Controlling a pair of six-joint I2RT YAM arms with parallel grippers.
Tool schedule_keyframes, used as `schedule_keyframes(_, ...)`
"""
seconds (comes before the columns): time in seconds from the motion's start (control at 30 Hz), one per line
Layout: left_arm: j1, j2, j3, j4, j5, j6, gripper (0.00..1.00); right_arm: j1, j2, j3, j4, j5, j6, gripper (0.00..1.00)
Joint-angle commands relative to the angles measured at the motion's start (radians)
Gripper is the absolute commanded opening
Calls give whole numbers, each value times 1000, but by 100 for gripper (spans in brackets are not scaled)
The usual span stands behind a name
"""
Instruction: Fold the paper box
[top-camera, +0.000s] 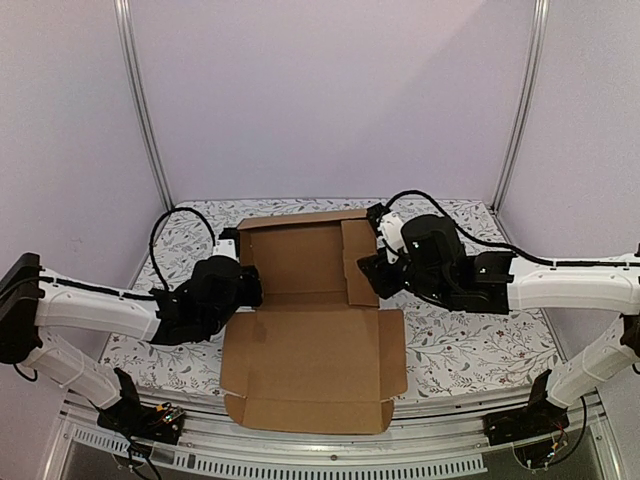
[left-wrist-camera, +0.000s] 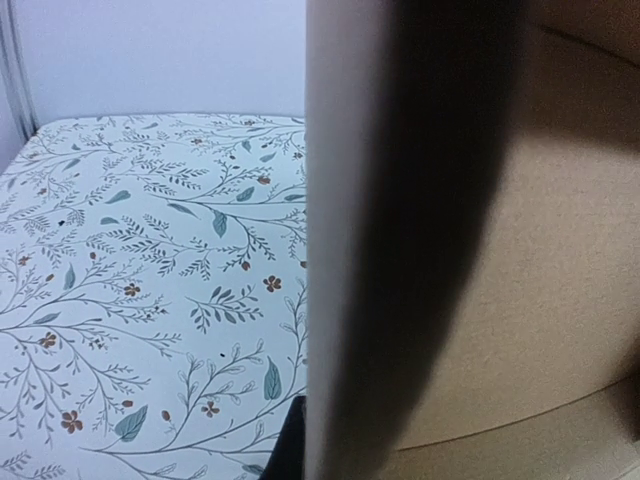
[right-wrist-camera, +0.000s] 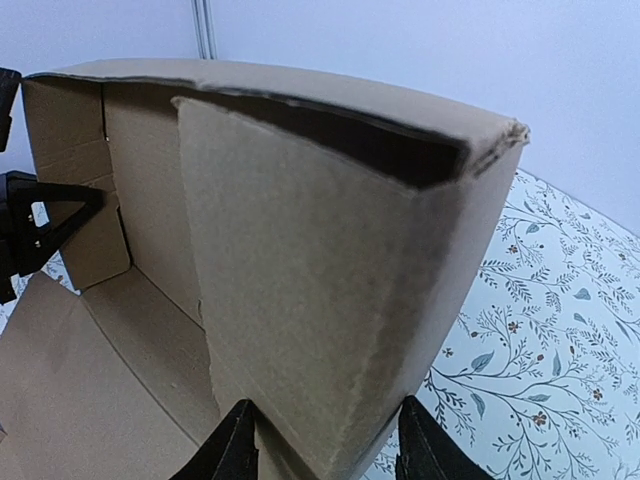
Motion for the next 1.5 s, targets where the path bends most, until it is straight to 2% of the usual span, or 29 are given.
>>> schedule_keyframes(0.0,-59,10,17,29,-34,-8,0,5,35,-18,107,63,21,45)
schedule_keyframes(0.1,-84,13,19,29,-63,-5,0,4,57,-23,133,99,25,44)
schedule_keyframes(0.37,-142,20,24,32,-133,10,0,4,116,-29,215,158,19,30)
schedule_keyframes(0.47,-156,25,23,35,-144,5,0,4,143,-23,238,160,16,20)
schedule_keyframes(0.6,-170,35,23,34,-159,-4,0,5,169,-17,254,144,17,0)
schedule_keyframes(0.9,-174,68,36,17,-161,-35,1,5,194,-23,280,180,69,0)
schedule_keyframes(1.13,-174,90,60,-17,-175,-45,23,4,215,-18,289,223,97,0)
schedule_keyframes(1.47,-174,79,79,-56,-164,-53,37,3,241,3,292,295,99,0)
